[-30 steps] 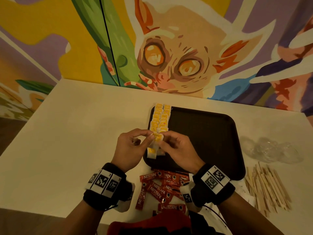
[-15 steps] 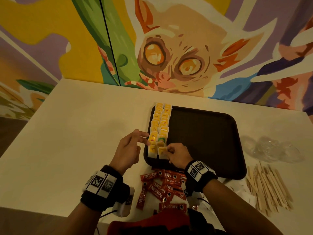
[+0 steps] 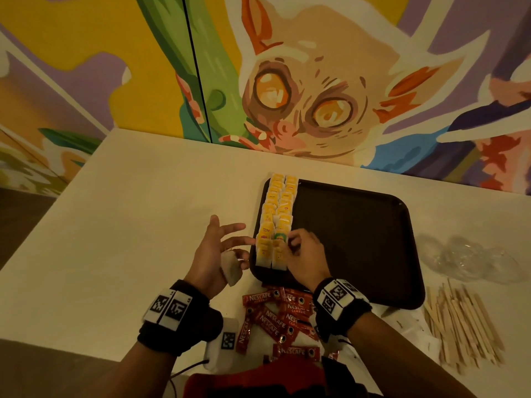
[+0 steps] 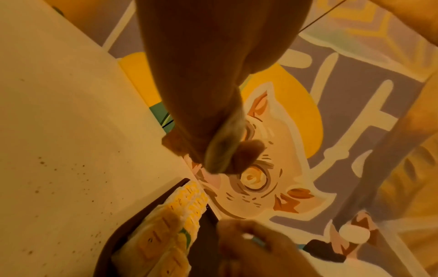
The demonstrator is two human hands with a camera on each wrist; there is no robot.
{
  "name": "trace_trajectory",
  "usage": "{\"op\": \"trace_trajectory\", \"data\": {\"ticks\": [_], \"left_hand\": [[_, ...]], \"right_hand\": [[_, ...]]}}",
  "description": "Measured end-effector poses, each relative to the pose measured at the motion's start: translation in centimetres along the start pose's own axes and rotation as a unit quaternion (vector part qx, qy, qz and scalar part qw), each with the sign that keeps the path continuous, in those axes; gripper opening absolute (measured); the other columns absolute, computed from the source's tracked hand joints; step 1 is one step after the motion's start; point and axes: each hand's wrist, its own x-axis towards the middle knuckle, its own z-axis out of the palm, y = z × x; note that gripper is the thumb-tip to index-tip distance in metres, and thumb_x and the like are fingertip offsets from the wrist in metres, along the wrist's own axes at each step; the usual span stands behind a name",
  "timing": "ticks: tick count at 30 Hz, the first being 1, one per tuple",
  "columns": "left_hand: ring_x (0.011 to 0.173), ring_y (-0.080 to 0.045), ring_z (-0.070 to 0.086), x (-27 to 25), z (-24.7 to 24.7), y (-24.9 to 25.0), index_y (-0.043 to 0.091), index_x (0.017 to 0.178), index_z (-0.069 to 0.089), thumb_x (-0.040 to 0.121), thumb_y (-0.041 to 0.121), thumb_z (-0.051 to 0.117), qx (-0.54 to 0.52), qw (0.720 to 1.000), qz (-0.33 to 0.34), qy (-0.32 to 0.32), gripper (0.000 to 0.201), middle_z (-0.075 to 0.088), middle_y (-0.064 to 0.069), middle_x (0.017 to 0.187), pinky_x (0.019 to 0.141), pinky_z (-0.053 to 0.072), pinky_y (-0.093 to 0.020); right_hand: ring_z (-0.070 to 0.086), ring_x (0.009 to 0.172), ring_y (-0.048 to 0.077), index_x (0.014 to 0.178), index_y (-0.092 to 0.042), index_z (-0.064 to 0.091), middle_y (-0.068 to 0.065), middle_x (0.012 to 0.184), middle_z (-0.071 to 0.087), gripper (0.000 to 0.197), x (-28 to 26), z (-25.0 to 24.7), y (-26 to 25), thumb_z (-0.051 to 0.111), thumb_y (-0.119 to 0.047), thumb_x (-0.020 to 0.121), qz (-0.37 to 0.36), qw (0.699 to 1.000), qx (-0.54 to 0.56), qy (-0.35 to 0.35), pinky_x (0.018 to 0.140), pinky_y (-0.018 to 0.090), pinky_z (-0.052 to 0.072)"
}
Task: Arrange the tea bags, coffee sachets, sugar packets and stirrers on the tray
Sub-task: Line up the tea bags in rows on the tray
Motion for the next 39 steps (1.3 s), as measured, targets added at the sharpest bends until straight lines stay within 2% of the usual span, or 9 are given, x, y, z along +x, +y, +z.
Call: {"op": "trace_trajectory", "data": {"ticks": [4, 9, 13, 19, 24, 28, 32, 36, 39], "left_hand": [[0.062, -0.021, 0.049, 0.6, -0.2, 0.0, 0.007, 0.117, 0.057, 0.095, 0.062, 0.034, -0.042, 0.998, -0.022, 0.031, 0.064, 0.058, -0.011, 0.082, 0.056, 0.043, -0.03], [0.063, -0.019, 0.043, 1.0, 0.7, 0.0, 0.01, 0.11, 0.061, 0.092, 0.063, 0.037, -0.042, 0.996, -0.042, 0.067, 0.061, 0.048, -0.004, 0.072, 0.06, 0.039, -0.032], [0.062, -0.016, 0.041, 0.8, 0.9, 0.4, 0.008, 0.109, 0.059, 0.092, 0.061, 0.04, -0.081, 0.994, -0.015, 0.064, 0.058, 0.044, -0.003, 0.07, 0.061, 0.035, -0.031], [0.062, -0.016, 0.039, 0.4, 0.9, 1.1, 0.006, 0.104, 0.057, 0.094, 0.054, 0.042, -0.098, 0.994, 0.018, 0.041, 0.051, 0.042, -0.004, 0.069, 0.062, 0.034, -0.03], [0.065, -0.021, 0.046, 0.4, 0.4, 1.2, 0.006, 0.086, 0.059, 0.096, 0.021, 0.048, 0.009, 0.997, 0.07, 0.044, 0.021, 0.047, -0.008, 0.072, 0.063, 0.039, -0.033], [0.069, -0.022, 0.053, 0.3, -0.5, 1.2, -0.001, 0.098, 0.062, 0.09, -0.003, 0.053, 0.131, 0.985, 0.111, 0.022, 0.012, 0.052, -0.011, 0.072, 0.061, 0.048, -0.029], [0.08, -0.014, 0.067, -0.1, -0.8, 1.0, 0.01, 0.108, 0.068, 0.081, -0.001, 0.071, 0.265, 0.95, 0.165, 0.007, 0.029, 0.067, -0.008, 0.088, 0.068, 0.052, -0.015], [0.086, -0.01, 0.07, -0.4, -0.2, 0.8, 0.017, 0.107, 0.071, 0.076, 0.008, 0.079, 0.278, 0.942, 0.186, 0.005, 0.034, 0.073, -0.004, 0.092, 0.074, 0.054, -0.018], [0.079, -0.006, 0.069, -0.9, 0.8, 0.4, 0.008, 0.103, 0.071, 0.078, 0.002, 0.075, 0.258, 0.943, 0.211, 0.003, 0.026, 0.073, -0.009, 0.082, 0.069, 0.052, -0.015]], "right_hand": [[0.064, 0.081, 0.004, 0.099, -0.022, 0.066, -0.01, 0.09, 0.066, 0.009, -4.0, -2.6, -5.6, 0.067, -0.026, 0.091, -0.105, 0.983, 0.142, -0.059, 0.072, 0.019, 0.054], [0.063, 0.086, 0.008, 0.11, -0.022, 0.06, -0.009, 0.107, 0.055, 0.043, -6.4, -1.5, -8.2, 0.083, -0.031, 0.076, -0.141, 0.958, 0.159, -0.194, 0.071, 0.03, 0.06], [0.057, 0.09, 0.01, 0.106, -0.021, 0.053, -0.007, 0.112, 0.049, 0.05, -6.0, -0.2, -7.5, 0.088, -0.026, 0.07, -0.145, 0.968, 0.146, -0.142, 0.069, 0.032, 0.057], [0.067, 0.084, 0.015, 0.099, -0.014, 0.062, 0.0, 0.095, 0.068, 0.01, -5.8, 0.6, -7.1, 0.068, -0.015, 0.091, -0.133, 0.958, 0.226, -0.112, 0.073, 0.037, 0.059], [0.071, 0.087, 0.014, 0.1, -0.017, 0.067, -0.001, 0.095, 0.073, 0.009, -5.1, -0.3, -6.2, 0.065, -0.023, 0.094, -0.066, 0.954, 0.276, -0.092, 0.08, 0.032, 0.059], [0.071, 0.076, 0.022, 0.104, -0.013, 0.069, 0.002, 0.095, 0.075, 0.015, -4.5, -1.5, -4.9, 0.064, -0.022, 0.094, -0.03, 0.946, 0.311, -0.086, 0.071, 0.035, 0.059], [0.065, 0.072, 0.013, 0.107, -0.015, 0.068, 0.001, 0.096, 0.074, 0.015, -4.2, -2.4, -4.0, 0.063, -0.02, 0.094, -0.023, 0.951, 0.3, -0.074, 0.062, 0.025, 0.052], [0.068, 0.069, 0.027, 0.115, -0.02, 0.061, 0.003, 0.097, 0.074, 0.021, -4.2, -2.5, -3.9, 0.064, -0.02, 0.094, -0.009, 0.944, 0.318, -0.087, 0.076, 0.04, 0.057], [0.072, 0.076, 0.034, 0.112, -0.019, 0.063, 0.008, 0.1, 0.073, 0.018, -4.3, -2.4, -4.5, 0.064, -0.019, 0.094, 0.002, 0.93, 0.356, -0.093, 0.078, 0.046, 0.059]]}}
